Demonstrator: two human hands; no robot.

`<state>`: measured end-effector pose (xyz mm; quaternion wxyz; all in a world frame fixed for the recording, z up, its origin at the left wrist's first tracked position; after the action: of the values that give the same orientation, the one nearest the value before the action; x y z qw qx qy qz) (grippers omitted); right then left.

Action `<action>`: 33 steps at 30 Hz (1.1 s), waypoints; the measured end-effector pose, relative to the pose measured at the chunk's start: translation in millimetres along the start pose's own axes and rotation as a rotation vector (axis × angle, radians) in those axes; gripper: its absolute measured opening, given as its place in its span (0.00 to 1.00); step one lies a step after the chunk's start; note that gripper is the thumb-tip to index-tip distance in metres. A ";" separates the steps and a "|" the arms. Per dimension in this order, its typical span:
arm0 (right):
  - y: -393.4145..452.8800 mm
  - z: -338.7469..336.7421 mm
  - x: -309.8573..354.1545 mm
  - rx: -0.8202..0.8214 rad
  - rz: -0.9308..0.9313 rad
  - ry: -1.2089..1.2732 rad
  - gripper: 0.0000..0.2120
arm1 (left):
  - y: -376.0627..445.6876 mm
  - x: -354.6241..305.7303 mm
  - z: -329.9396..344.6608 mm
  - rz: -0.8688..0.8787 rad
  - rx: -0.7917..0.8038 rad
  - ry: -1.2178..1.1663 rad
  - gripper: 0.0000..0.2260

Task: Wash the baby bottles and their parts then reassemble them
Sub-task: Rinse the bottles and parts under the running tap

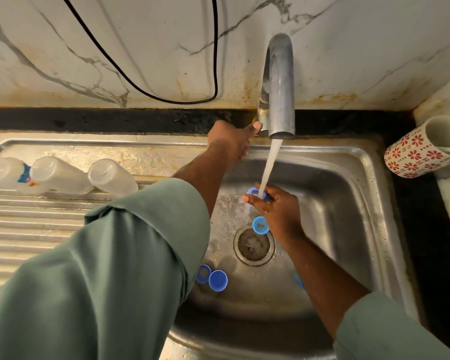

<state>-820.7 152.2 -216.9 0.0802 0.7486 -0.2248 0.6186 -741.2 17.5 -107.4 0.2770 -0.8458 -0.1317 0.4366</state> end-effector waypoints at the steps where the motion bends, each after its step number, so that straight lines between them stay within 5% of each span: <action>1: -1.7 -1.3 -1.5 -0.022 0.018 -0.008 0.07 | -1.6 1.3 0.3 -0.012 0.003 -0.025 0.11; 5: -3.2 -15.2 3.2 -0.011 -0.069 -0.190 0.16 | -11.9 -3.3 3.9 0.217 -0.125 0.155 0.08; 8: -11.5 -28.4 26.5 0.077 -0.103 -0.145 0.13 | -30.2 -17.8 9.8 0.393 -0.038 0.245 0.13; 10: -14.6 -39.8 42.9 0.137 -0.149 -0.113 0.19 | -34.2 -24.9 5.7 0.500 -0.001 0.452 0.15; 14: -18.6 -45.1 67.7 0.068 -0.374 -0.166 0.13 | -33.2 2.5 -20.3 0.680 0.041 0.870 0.18; 16: -18.9 -38.8 52.3 0.130 -0.323 -0.443 0.14 | -37.3 36.0 -32.0 0.659 0.043 0.925 0.21; 18: -32.7 -21.9 23.7 0.424 0.040 -0.819 0.13 | -50.8 75.4 -46.5 0.609 0.048 0.984 0.20; 19: -39.9 -16.8 21.3 0.421 0.129 -0.880 0.12 | -58.0 94.8 -55.8 0.586 0.043 1.021 0.20; 22: -45.0 -3.1 36.8 0.135 -0.046 -0.693 0.11 | -74.1 152.3 -97.2 0.547 -0.043 1.034 0.19; 26: -61.0 33.1 50.6 0.322 0.028 -0.897 0.13 | -87.5 217.7 -164.1 0.408 -0.186 1.059 0.26; 30: -72.5 111.4 102.7 0.447 -0.303 -0.420 0.14 | -65.6 264.7 -192.8 0.233 -0.082 1.090 0.40; 33: -79.4 169.6 119.1 0.493 -0.317 -0.306 0.21 | -47.0 285.0 -191.8 0.226 0.009 1.058 0.48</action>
<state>-619.3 126.7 -127.4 -0.0430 0.8555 0.0413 0.5144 -418.3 120.2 -180.4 0.2602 -0.9579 0.1195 -0.0212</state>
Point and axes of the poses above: each hand's wrist, its own y-axis towards the middle knuckle, its own z-axis out of the palm, x = y × z, the point moved 2 cm from there along y, towards the middle knuckle, and after that the axes turned 9 degrees about y, right-handed, at the moved point
